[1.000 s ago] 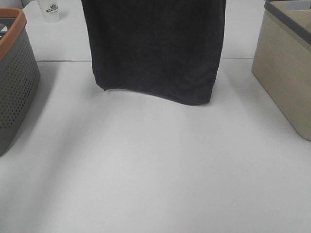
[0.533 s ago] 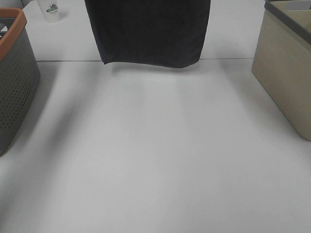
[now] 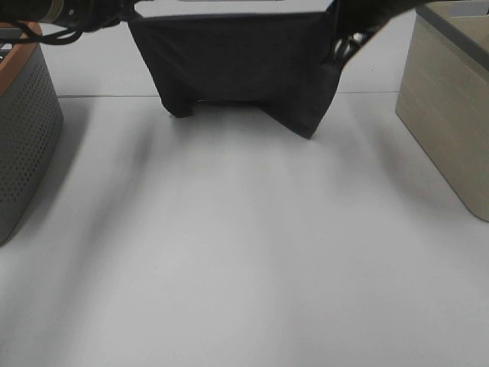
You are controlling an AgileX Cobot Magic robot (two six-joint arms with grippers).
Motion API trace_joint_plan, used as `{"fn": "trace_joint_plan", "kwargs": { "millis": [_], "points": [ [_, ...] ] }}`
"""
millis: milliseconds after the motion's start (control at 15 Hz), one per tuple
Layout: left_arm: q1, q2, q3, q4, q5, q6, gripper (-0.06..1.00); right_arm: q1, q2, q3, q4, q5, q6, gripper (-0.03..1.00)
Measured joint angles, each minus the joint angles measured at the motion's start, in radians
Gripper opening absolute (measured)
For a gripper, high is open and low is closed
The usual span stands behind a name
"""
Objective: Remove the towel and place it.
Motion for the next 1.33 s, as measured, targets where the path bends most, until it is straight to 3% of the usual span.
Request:
{"fn": "trace_joint_plan", "kwargs": {
  "millis": [200, 467, 1000, 1333],
  "points": [
    [-0.026, -0.132, 0.266, -0.011, -0.042, 0.002, 0.0, 0.003, -0.162, 0.342, 0.049, -0.153, 0.0, 0.02],
    [-0.031, -0.176, 0.469, -0.041, -0.111, 0.002, 0.0, 0.012, -0.184, 0.542, 0.072, -0.251, 0.0, 0.02],
    [-0.023, -0.123, 0.537, -0.052, -0.196, 0.002, 0.0, 0.009, -0.078, 0.702, 0.06, -0.416, 0.016, 0.02],
    [-0.022, -0.038, 0.538, -0.052, -0.222, 0.01, 0.0, 0.007, 0.014, 0.703, 0.056, -0.43, 0.02, 0.02]
  ]
}}
